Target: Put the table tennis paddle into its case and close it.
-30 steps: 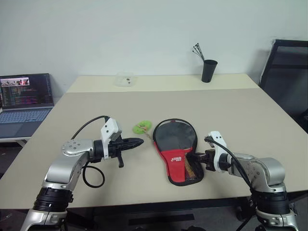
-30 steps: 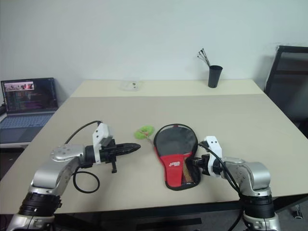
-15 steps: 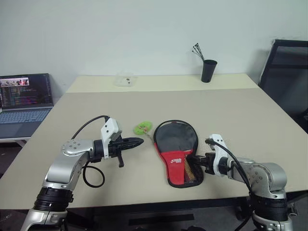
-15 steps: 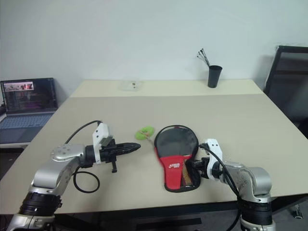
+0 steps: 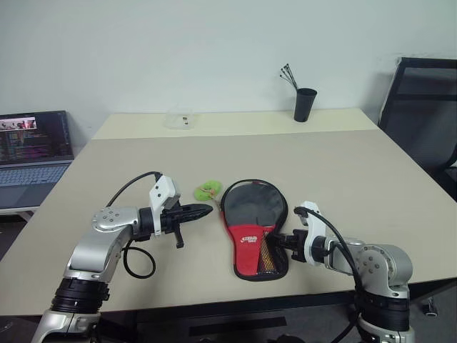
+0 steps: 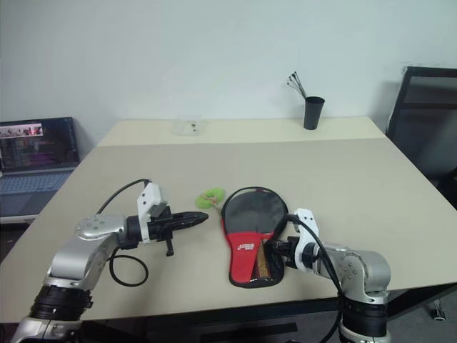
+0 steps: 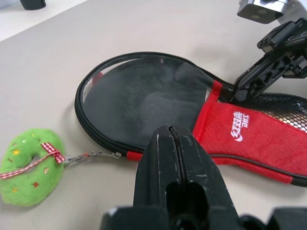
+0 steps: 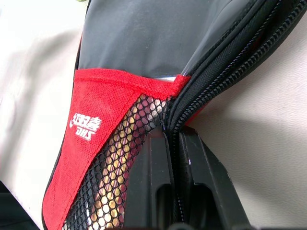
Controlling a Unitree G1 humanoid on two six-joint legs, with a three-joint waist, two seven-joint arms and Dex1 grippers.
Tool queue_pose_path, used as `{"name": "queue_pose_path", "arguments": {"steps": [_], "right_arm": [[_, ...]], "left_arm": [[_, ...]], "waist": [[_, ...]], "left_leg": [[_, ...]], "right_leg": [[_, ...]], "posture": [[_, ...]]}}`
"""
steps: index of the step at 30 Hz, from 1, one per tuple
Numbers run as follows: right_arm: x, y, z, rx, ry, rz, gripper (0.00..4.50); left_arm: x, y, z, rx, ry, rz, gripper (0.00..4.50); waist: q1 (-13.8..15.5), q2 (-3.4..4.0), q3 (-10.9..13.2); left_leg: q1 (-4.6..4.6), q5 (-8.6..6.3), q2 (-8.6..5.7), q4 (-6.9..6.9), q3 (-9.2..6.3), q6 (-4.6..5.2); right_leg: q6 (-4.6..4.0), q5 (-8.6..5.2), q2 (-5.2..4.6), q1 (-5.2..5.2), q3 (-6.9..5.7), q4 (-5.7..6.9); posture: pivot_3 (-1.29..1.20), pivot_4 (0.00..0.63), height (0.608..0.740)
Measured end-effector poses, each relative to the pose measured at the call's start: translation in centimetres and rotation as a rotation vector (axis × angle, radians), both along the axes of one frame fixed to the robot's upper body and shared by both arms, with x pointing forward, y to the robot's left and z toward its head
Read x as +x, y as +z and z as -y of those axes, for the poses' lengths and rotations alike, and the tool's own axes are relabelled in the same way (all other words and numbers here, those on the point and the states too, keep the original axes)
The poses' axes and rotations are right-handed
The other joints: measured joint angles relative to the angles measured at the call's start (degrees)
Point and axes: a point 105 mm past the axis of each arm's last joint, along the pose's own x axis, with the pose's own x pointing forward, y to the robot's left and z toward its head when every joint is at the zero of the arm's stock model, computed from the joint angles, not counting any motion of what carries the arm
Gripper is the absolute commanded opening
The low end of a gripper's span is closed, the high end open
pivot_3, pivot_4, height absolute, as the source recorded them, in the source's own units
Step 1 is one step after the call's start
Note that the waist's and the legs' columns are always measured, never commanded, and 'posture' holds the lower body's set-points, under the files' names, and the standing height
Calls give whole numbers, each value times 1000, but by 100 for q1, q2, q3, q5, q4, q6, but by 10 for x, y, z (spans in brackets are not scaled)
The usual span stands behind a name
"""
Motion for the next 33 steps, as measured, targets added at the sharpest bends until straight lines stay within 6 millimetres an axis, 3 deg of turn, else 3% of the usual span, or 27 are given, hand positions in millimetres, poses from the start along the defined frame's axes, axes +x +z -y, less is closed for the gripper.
{"name": "queue_pose_path", "arguments": {"steps": [8, 13, 17, 22, 25, 33], "right_arm": [[-7, 4, 18, -118, -15, 65, 2557], [-25, 28, 15, -212, 181, 217, 4375], [-27, 48, 7, -228, 317, 326, 4461], [-13, 86, -18, -151, 409, 527, 4461], [0, 82, -39, -116, 431, 550, 4500], [29, 50, -54, -142, 372, 510, 4500]], "left_arm": [[3, -2, -2, -9, 32, -1, 0], [8, -1, -5, -18, 79, 26, 0], [16, -3, -14, -10, 155, 53, 0], [31, -7, -30, 11, 274, 75, 0], [38, -4, -39, -7, 339, 77, 571], [57, -5, -51, -63, 472, 32, 3376]], "waist": [[10, 0, 0], [9, 0, 0], [7, 0, 0], [13, -3, 1], [12, -3, 1], [37, -3, 0]], "left_leg": [[-1, -1, 1, -2, 1, -3], [0, -2, 3, -3, 0, -3], [1, -2, 6, -3, 0, -3], [-1, -2, 13, -4, 0, -3], [-2, -3, 16, -4, 2, -5], [-9, -7, 15, -4, 4, -10]], "right_leg": [[-2, -2, 0, 0, 0, -4], [-3, -2, 2, 0, -2, -7], [-3, -2, 5, 0, -2, -9], [-3, -1, 14, 1, -5, -16], [-4, 0, 17, 0, -5, -19], [-5, 6, 16, 5, -6, -38]], "posture": [[0, 150, 740], [0, 150, 740], [0, 150, 740], [0, 150, 740], [0, 150, 740], [0, 150, 740]]}}
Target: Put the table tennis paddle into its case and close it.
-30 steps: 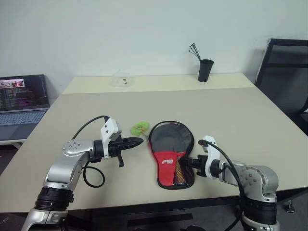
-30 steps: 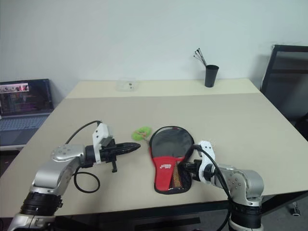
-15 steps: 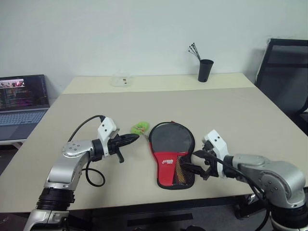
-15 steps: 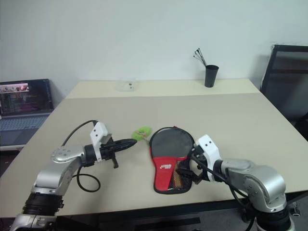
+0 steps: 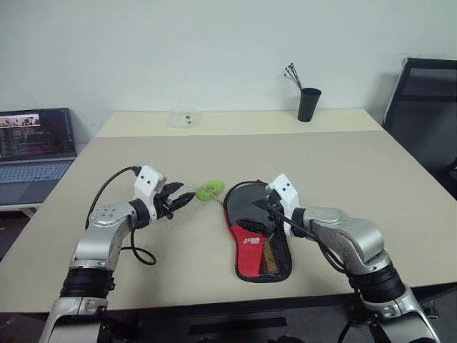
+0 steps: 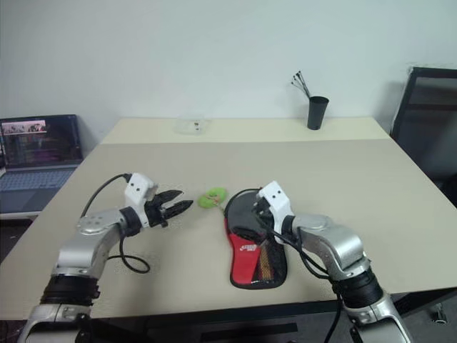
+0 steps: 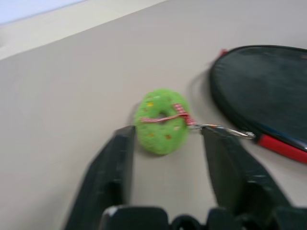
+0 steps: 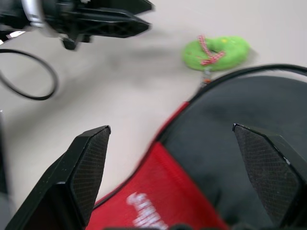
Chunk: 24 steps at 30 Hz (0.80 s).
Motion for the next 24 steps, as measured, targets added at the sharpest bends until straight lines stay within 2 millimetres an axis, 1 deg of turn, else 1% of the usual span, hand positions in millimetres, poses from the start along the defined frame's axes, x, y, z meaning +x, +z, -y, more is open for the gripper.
{"name": "queue_pose_path", "arguments": {"steps": [3, 7, 9, 12, 17, 19, 24], "right_arm": [[4, -3, -4, 9, -19, 3, 4500], [4, -3, -11, 12, -20, 20, 4500], [4, -3, -13, 12, -17, 22, 4500], [4, -4, -13, 3, -21, 25, 4500], [4, -5, -14, -2, -29, 30, 4500], [4, -5, -15, 0, -29, 30, 4500], [3, -7, -16, 3, -30, 17, 4500]], "left_arm": [[13, 1, 2, -25, 40, -8, 4470], [31, 0, 9, -78, 74, -49, 4490], [39, -6, 12, -103, 96, -98, 4490], [46, -23, 16, -125, 105, -187, 4490], [51, -39, 30, -108, 62, -292, 4490], [53, -36, 33, -95, 43, -297, 4490], [55, -38, 41, -70, 10, -305, 4490]], "waist": [[7, 0, 0], [7, -1, 0], [4, -1, 0], [2, -1, 0], [0, -1, 0], [-1, -1, -1], [-4, -1, -1]], "left_leg": [[0, 0, 0, 0, 2, 0], [0, 0, 0, 1, 4, 0], [0, 0, 0, 1, 5, 0], [-1, 0, 0, 1, 7, 0], [-1, 0, 0, 1, 9, -1], [-1, 0, -1, 1, 9, -1], [-1, 0, 0, 1, 9, -1]], "right_leg": [[0, 0, 1, 0, -2, 1], [0, 1, 3, 0, -3, 1], [0, 1, 4, 0, -4, 1], [0, 1, 5, -1, -5, 1], [0, 1, 6, -1, -8, 2], [0, 1, 6, 0, -8, 2], [0, 1, 6, 0, -7, 2]], "posture": [[0, 150, 740], [0, 150, 740], [0, 150, 740], [0, 150, 740], [0, 150, 740], [0, 150, 740], [0, 150, 740]]}}
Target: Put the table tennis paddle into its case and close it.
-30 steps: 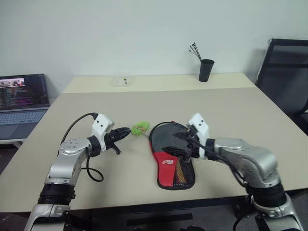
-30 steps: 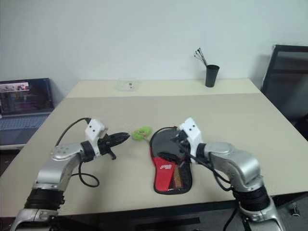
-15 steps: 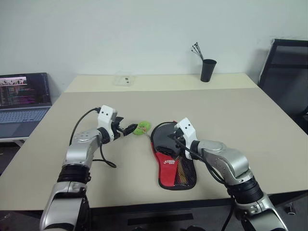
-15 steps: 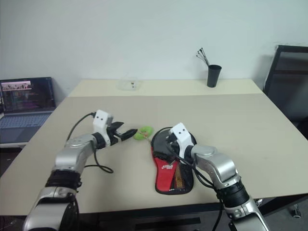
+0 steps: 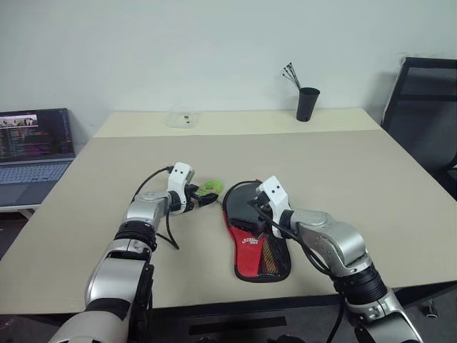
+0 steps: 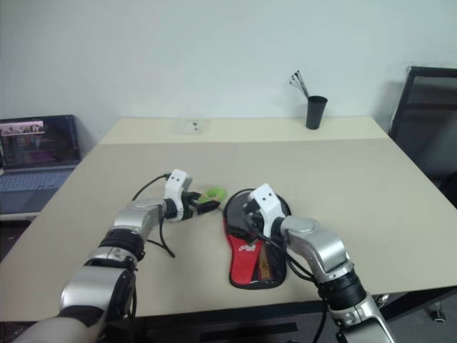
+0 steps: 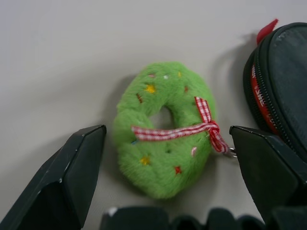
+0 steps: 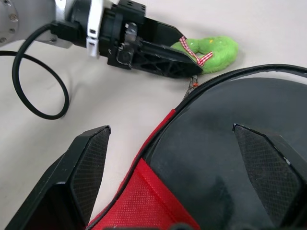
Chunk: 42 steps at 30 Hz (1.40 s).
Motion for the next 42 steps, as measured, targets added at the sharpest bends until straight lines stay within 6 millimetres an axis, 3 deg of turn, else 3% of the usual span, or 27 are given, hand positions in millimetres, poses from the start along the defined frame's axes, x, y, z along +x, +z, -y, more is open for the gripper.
{"name": "queue_pose_path", "arguments": {"steps": [3, 14, 17, 25, 31, 37, 42], "right_arm": [[0, -1, -1, 2, -5, -6, 4500], [4, -5, 1, -11, -31, -8, 4500], [5, -7, 2, -20, -40, -7, 4500], [22, -29, 4, -68, -112, -19, 4500], [33, -33, 14, -157, -148, 67, 4500], [30, -36, 17, -152, -154, 60, 4500], [27, -37, 16, -149, -153, 51, 4500]], "left_arm": [[1, -1, 2, 3, -6, 0, 4490], [1, -5, 10, -5, -20, -7, 795], [1, -5, 11, -14, -19, -7, 47], [0, -6, 10, -21, -15, 2, 36], [0, 4, 16, 16, -57, 44, 36], [17, 26, 27, 169, -72, 138, 35], [26, 29, 37, 333, -61, 186, 35]], "waist": [[3, 0, 0], [7, -2, -1], [6, -2, -1], [-9, -2, -2], [-4, -6, -5], [3, -14, -9], [-4, -15, -10]], "left_leg": [[0, 0, 0, 2, -1, 0], [0, 0, -1, 6, -1, 0], [1, 0, 0, 9, -2, 0], [6, 0, -1, 18, 1, 0], [9, 0, -2, 20, 2, -1], [11, 1, -5, 22, 4, -1], [12, 0, -5, 21, 9, -1]], "right_leg": [[0, 0, 0, 1, -1, 2], [0, 0, -1, 3, -1, 3], [0, 0, -1, 3, -1, 9], [-1, -1, -1, -1, 4, 34], [-1, -1, -1, 1, 5, 36], [-1, -1, -1, 3, 2, 39], [0, -2, -1, 1, 0, 40]], "posture": [[0, 150, 740], [0, 150, 740], [0, 150, 740], [0, 150, 740], [0, 150, 740], [0, 150, 740], [0, 150, 740]]}}
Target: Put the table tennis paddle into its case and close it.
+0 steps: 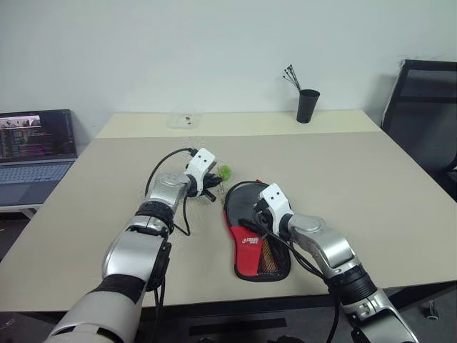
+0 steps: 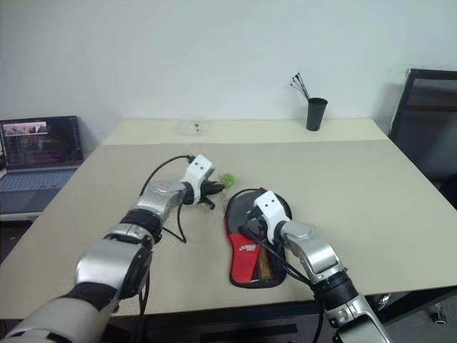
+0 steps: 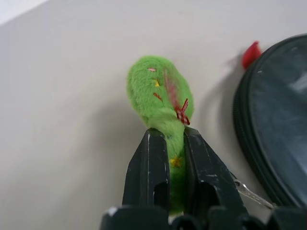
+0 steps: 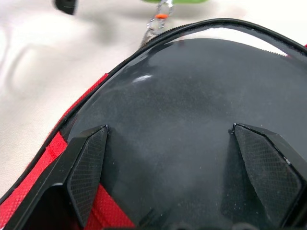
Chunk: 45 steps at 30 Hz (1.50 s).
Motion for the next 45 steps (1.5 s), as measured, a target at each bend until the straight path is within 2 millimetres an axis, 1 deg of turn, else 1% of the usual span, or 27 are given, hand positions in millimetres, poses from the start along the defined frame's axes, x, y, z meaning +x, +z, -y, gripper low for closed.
{"name": "queue_pose_path", "arguments": {"steps": [2, 5, 7, 13, 17, 21, 22, 24, 25, 30, 33, 39, 45], "right_arm": [[-2, -2, 1, 1, -2, -5, 4500], [-6, -4, 1, -1, -3, -13, 4500], [-10, -5, 0, 3, -5, -15, 4500], [-24, -10, -4, 19, -23, -27, 4500], [-32, -11, -9, 23, -25, -29, 4500], [-41, -13, -16, 30, -13, -36, 4500], [-43, -13, -17, 34, -16, -38, 4500], [-44, -13, -18, 37, -18, -39, 4500], [-46, -13, -19, 38, -16, -39, 4500], [-47, -13, -18, 38, -24, -38, 4500], [-47, -13, -18, 38, -29, -38, 4500], [-48, -13, -18, 40, -33, -39, 4500], [-51, -13, -23, 46, -17, -42, 4500]], "left_arm": [[3, -1, 2, 65, 15, 25, 35], [8, 2, 12, 190, 11, 95, 35], [10, 6, 21, 273, -10, 146, 35], [10, 4, 46, 473, -90, 265, 35], [10, 8, 57, 579, -139, 338, 35], [7, 8, 78, 712, -229, 433, 35], [6, 8, 85, 749, -260, 464, 35], [4, 11, 96, 791, -298, 511, 35], [4, 15, 101, 813, -315, 547, 35], [0, 32, 126, 873, -376, 686, 35], [-5, 32, 142, 889, -421, 740, 35], [-14, 35, 165, 905, -495, 818, 35], [-24, 29, 183, 881, -565, 813, 35]], "waist": [[0, 0, 0], [0, -1, -1], [2, -4, -3], [-3, -5, -5], [-5, -9, -8], [3, -21, -17], [7, -22, -17], [13, -23, -18], [14, -23, -18], [39, -24, -18], [60, -24, -18], [75, -24, -18], [102, -24, -18]], "left_leg": [[0, 0, 1, 0, 0, 0], [0, 0, 1, 0, 1, 0], [1, 0, 1, 0, 2, 0], [3, 0, 2, -1, 3, -1], [3, -1, 2, -1, 3, -1], [3, -1, 2, 0, 2, -1], [3, -1, 2, 0, 2, -1], [3, -1, 1, 0, 2, -1], [2, -1, 1, 0, 1, -1], [1, -1, 1, -1, 1, -2], [1, -2, 2, -2, 1, -2], [1, -2, 2, -3, 2, -3], [1, -2, 1, -3, 3, -3]], "right_leg": [[0, 0, 0, 0, 0, 0], [0, 0, 0, 0, 0, 0], [0, 0, 0, 0, 0, 0], [0, 0, 1, 0, 0, 0], [0, -1, 1, 0, 0, 1], [-1, -1, 0, 1, -1, 0], [-1, -1, -1, 1, 0, 0], [-1, -1, -2, 2, -1, 0], [-1, -1, -2, 1, 0, -1], [-1, -2, -2, 2, 1, -4], [-1, -2, -2, 0, 0, -5], [-2, -2, -1, 0, 0, -5], [-2, -2, -2, 0, -2, -6]], "posture": [[0, 150, 740], [0, 150, 740], [0, 150, 740], [0, 150, 740], [0, 150, 740], [0, 150, 740], [0, 150, 740], [0, 150, 740], [0, 150, 740], [0, 150, 740], [0, 150, 740], [0, 150, 740], [0, 150, 740]]}}
